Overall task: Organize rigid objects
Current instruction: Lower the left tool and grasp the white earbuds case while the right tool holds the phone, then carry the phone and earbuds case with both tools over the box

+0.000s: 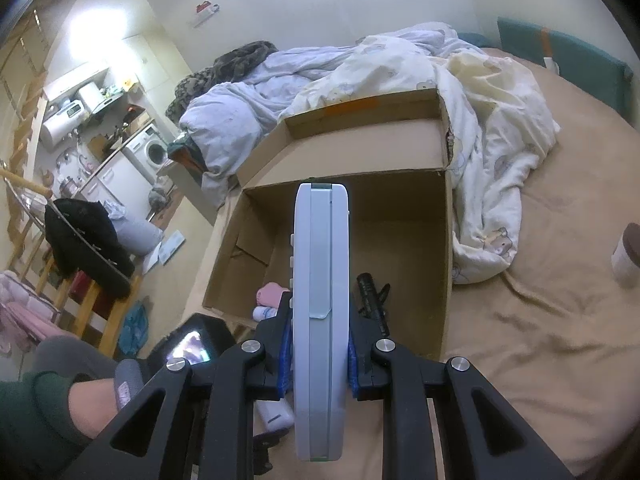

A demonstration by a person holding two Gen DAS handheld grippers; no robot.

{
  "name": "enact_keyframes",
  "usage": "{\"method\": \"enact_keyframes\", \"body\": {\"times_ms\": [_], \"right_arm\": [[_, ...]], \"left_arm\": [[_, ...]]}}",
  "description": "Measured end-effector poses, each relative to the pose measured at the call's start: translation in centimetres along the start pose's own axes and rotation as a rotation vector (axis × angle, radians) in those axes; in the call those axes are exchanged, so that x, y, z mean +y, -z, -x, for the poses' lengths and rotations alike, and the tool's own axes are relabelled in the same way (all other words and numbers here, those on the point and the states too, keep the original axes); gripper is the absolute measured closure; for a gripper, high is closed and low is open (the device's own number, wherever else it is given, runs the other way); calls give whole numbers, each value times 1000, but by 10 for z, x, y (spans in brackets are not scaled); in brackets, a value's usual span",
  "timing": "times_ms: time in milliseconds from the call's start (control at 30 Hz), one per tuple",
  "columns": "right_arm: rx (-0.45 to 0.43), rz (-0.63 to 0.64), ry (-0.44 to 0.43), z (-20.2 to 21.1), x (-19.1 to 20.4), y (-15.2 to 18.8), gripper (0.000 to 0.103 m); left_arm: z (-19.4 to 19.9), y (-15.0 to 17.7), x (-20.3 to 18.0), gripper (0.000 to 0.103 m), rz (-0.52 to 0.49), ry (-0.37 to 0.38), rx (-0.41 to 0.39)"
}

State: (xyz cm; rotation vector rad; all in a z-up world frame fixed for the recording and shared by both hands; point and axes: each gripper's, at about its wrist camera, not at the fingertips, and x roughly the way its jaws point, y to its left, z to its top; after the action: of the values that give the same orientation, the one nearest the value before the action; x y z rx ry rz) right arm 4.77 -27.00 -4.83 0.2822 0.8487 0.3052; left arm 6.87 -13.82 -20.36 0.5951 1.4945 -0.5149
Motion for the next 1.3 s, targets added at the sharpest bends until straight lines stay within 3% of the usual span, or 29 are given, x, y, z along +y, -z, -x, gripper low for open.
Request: {"method": "enact_keyframes", "body": {"times_ms": [33,67,100,233,333,600,967,1300], "right_arm": [[3,-1,3,-1,0,0,80],[5,-3,6,-1,-1,0,79],[7,-4,10,-2,-1,0,79],[13,-12,8,-2,-3,1,80],[-5,-6,-7,2,-1,0,80],[-13,1,-10,6,0,-1,80],[-76,3,-38,25,0,-1,79],[-110,-9,-20,30,-2,-7,79]], "left_arm": [[-3,0,0,30,4,10,7],[-5,0,-1,48,6,32,13],[-4,0,-2,50,6,47,15],[7,4,-7,50,-1,43,-15],[11,11,-7,50,34,-13,-10],[19,34,7,50,114,-77,5],[96,62,35,50,295,-163,-247],[165,48,78,50,416,-166,-508]]}}
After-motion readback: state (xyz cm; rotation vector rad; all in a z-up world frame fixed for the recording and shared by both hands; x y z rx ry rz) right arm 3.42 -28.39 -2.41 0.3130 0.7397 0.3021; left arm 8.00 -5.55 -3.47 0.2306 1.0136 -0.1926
